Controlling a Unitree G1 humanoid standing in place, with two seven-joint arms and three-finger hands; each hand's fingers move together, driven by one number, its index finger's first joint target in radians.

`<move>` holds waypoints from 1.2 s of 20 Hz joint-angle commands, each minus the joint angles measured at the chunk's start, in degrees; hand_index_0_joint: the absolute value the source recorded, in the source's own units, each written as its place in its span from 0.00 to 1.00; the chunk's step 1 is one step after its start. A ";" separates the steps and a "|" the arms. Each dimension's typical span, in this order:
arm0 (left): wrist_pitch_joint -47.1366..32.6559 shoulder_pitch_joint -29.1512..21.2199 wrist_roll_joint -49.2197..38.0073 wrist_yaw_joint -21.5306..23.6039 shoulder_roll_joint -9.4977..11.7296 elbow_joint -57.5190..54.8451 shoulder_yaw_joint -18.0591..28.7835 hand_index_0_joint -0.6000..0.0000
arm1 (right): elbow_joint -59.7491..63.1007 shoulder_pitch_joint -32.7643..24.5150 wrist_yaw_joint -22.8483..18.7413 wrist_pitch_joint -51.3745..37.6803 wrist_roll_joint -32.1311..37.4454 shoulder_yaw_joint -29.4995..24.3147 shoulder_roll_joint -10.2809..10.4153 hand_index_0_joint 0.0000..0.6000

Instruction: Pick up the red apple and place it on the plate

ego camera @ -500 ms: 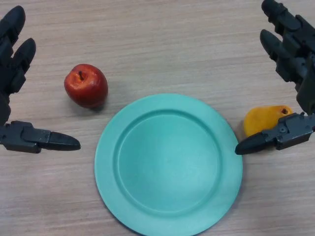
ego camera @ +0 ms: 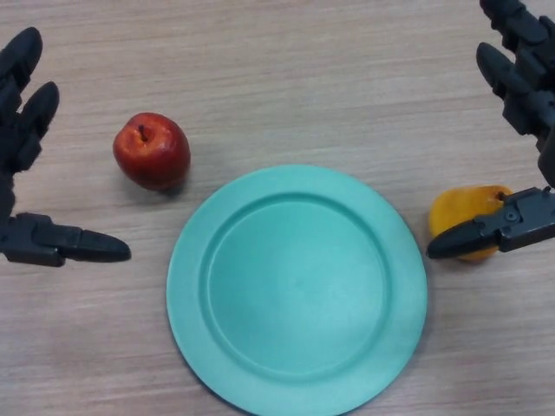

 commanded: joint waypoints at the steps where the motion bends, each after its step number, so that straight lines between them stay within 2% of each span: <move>1: -9.96 -4.95 0.21 0.70 3.98 1.21 2.69 1.00 | -3.15 -1.36 -1.76 -7.84 0.95 -3.15 -0.90 0.00; 4: -17.26 -10.70 1.37 4.75 4.57 11.65 -1.33 1.00 | -4.37 -1.00 -1.67 -6.75 1.65 -4.03 -1.12 0.00; 7: -24.00 -14.91 6.93 5.41 4.21 21.41 -5.54 1.00 | -4.27 -0.41 -2.12 -5.74 2.24 -5.40 -1.27 0.00; 10: -29.99 -21.38 10.74 9.31 2.28 34.38 -8.25 1.00 | -4.31 0.90 -2.03 -5.48 3.31 -7.35 -2.00 0.00; 12: -32.05 -23.85 11.58 8.52 1.49 40.58 -9.99 1.00 | -4.73 1.31 -1.87 -4.75 4.83 -9.01 -2.59 0.00; 15: -33.75 -25.96 12.72 7.49 0.99 47.17 -10.90 1.00 | -4.48 1.80 -2.12 -5.21 6.00 -10.56 -3.18 0.00; 16: -37.60 -28.03 13.46 7.44 0.55 52.68 -11.24 1.00 | -4.06 1.86 -2.17 -5.79 6.39 -11.15 -3.54 0.00; 19: -45.32 -32.11 13.43 9.08 -0.87 61.51 -11.36 1.00 | -3.81 2.08 -2.02 -5.86 7.42 -12.24 -4.24 0.00; 21: -49.89 -34.94 14.91 12.54 -1.60 67.83 -12.05 1.00 | -3.91 1.81 -1.96 -6.24 7.85 -13.21 -5.00 0.00; 22: -51.31 -36.06 16.15 14.02 -1.87 70.57 -12.69 0.92 | -4.03 1.92 -1.82 -7.16 8.17 -13.91 -5.15 0.00; 23: -51.98 -36.18 17.28 14.64 -1.76 71.08 -13.18 0.75 | -4.03 1.93 -1.84 -7.23 8.19 -13.95 -5.17 0.00; 24: -53.45 -36.34 21.35 16.33 -1.54 72.66 -14.72 0.50 | -4.03 2.01 -1.92 -7.51 8.27 -14.03 -5.20 0.00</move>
